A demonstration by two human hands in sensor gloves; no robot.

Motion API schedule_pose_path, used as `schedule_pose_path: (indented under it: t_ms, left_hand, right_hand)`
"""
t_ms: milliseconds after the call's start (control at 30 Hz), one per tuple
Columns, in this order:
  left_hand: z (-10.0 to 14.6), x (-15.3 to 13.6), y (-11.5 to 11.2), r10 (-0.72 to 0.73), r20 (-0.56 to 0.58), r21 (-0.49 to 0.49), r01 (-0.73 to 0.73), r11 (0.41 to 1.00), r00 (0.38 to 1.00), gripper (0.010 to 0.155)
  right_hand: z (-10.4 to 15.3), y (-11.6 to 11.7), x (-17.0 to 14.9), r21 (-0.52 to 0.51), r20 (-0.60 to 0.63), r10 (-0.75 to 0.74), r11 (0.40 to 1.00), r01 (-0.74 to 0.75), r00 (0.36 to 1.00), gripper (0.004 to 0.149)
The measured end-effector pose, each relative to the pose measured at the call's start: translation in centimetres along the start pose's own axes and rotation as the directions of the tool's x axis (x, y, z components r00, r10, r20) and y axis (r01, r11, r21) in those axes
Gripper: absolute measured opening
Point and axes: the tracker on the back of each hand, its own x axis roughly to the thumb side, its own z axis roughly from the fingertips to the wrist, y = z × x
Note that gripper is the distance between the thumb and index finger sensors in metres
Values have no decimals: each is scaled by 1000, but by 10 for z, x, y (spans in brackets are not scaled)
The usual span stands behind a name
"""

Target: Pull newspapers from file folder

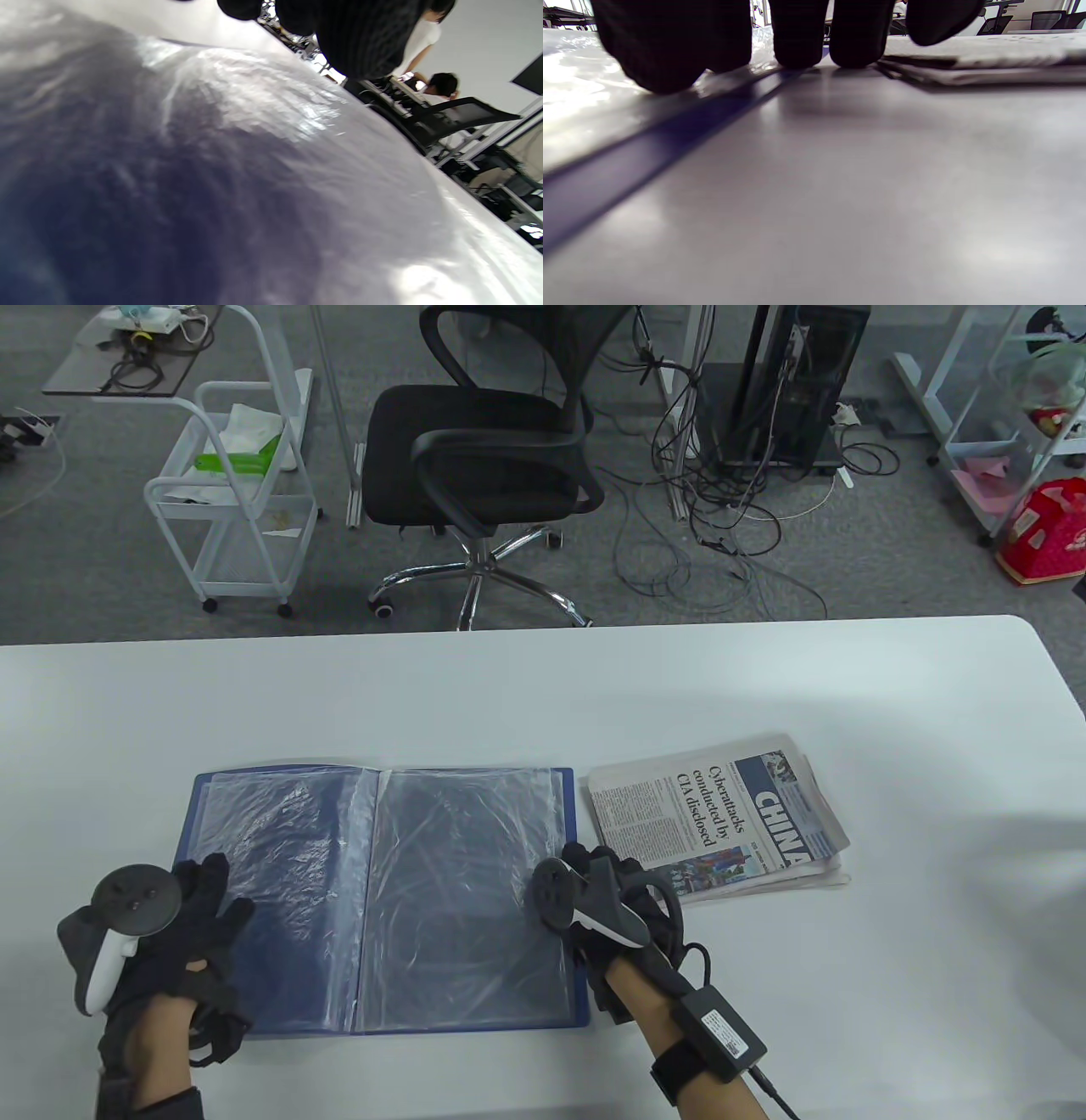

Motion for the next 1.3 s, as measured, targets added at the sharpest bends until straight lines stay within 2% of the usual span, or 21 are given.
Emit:
schedule_pose_path:
  t_ms: [167,233,433,567,733,867,1033,1167,1300]
  left_hand:
    - [-10,-22,-11,-1,-104,-58,-5,998,995,78]
    - [-12,-25,-14,20,-108,-85,-30,996,994,78]
    - [-11,-22,-12,50,-96,-74,-57,996,994,77]
    - [-8,-24,-7,174,-62,-84,-179,980,983,76]
    - [-4,-21,-7,428,-15,-172,-424,889,904,78]
    - [-1,-13,-10,484,34,-212,-467,858,874,74]
    - [8,3,1,551,153,-132,-535,834,820,75]
    - [21,22,13,455,231,-9,-466,885,860,72]
    - [26,38,6,467,236,-39,-472,881,852,77]
  right_hand:
    - [0,0,-1,2,-1,-5,1000,5,1000,57]
    - [0,0,-1,2,-1,-6,1000,6,1000,56]
    - [0,0,-1,3,-1,-7,1000,7,1000,56]
    - [1,0,-1,4,-6,-11,1000,11,1000,56]
    - [-1,-1,0,11,-10,-23,1000,23,1000,56]
    - [-1,-1,0,12,-11,-28,1000,28,1000,56]
    - [-1,-1,0,9,-13,-24,1000,24,1000,56]
    - [-1,-1,0,5,-17,-23,1000,23,1000,56]
    - [-1,-1,0,5,-17,-24,1000,24,1000,56]
